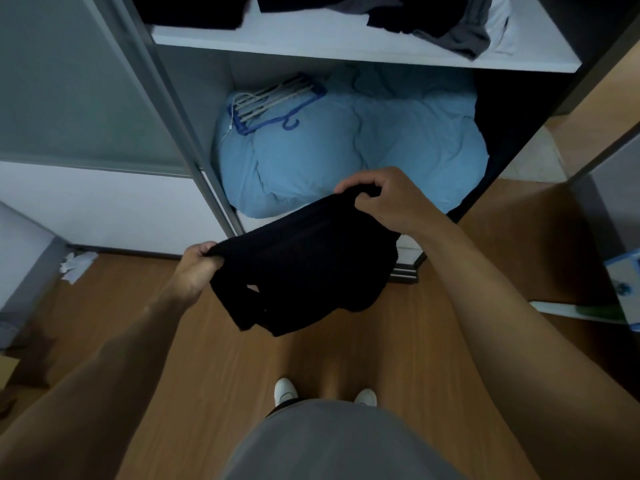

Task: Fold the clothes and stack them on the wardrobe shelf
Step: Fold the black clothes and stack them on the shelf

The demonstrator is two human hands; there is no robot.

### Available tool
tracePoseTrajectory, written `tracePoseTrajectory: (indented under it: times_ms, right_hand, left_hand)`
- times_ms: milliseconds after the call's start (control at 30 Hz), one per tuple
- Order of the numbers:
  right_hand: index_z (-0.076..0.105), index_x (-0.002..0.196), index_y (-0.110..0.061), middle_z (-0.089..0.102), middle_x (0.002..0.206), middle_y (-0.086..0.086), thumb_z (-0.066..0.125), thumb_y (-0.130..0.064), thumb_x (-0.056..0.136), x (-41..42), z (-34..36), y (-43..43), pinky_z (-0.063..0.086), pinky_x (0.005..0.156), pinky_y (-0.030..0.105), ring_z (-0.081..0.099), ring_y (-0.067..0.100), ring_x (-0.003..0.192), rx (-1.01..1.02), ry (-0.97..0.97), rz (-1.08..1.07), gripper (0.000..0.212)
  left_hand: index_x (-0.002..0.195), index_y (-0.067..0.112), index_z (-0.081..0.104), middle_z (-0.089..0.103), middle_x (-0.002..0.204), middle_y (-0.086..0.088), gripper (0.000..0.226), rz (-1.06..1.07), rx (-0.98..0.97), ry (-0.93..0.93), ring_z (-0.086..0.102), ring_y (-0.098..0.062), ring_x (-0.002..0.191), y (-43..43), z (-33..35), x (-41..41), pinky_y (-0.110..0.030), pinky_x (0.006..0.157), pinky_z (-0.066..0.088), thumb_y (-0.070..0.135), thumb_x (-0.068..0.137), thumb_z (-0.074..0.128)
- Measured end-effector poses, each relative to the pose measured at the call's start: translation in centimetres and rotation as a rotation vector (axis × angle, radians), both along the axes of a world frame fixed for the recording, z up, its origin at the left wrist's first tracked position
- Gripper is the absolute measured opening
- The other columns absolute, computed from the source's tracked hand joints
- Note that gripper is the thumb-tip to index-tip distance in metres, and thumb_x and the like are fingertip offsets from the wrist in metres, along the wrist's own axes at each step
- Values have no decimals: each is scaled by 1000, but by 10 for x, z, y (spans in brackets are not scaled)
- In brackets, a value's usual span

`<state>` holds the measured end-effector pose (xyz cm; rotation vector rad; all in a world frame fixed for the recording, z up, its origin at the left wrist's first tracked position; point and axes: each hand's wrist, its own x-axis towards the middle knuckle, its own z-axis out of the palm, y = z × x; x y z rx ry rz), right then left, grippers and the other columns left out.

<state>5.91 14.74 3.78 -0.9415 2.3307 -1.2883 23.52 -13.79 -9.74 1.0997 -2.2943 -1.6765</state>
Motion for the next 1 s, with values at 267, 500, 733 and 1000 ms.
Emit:
tracePoseTrajectory:
  times_ms: [267,500,733,1000]
  right_hand:
    - [76,90,-22,72,87,-4,62,-5,87,-4,-18,0,48,69,11,65,8,81,288,-110,-30,22]
    - [74,79,-7,64,67,-4,60,-16,86,14,-8,-20,45,62,22,58,8,63,102,-344,-158,17]
    - [73,74,-41,71,71,-19,77,-67,65,21,9,-25,46,57,8,67,-3,67,533,-179,191,28]
    - [47,42,-23,45,44,-11,56,3,77,16,-1,-17,30,37,16,44,7,45,592,-136,193,44]
  left_hand:
    - [63,16,46,43,60,-5,36,160,-117,84,40,-14,55,11,29,-33,-15,38,33,-15,75,32]
    - [61,19,41,41,60,-2,33,193,-204,45,35,-13,57,2,35,-41,-20,43,32,-12,67,34]
    - [65,22,45,48,64,2,26,159,-189,132,44,-10,58,18,42,-51,-23,49,38,-2,71,46]
    - [82,15,67,69,83,-5,22,-111,-290,84,64,-12,76,27,41,-51,-29,69,53,-2,79,54]
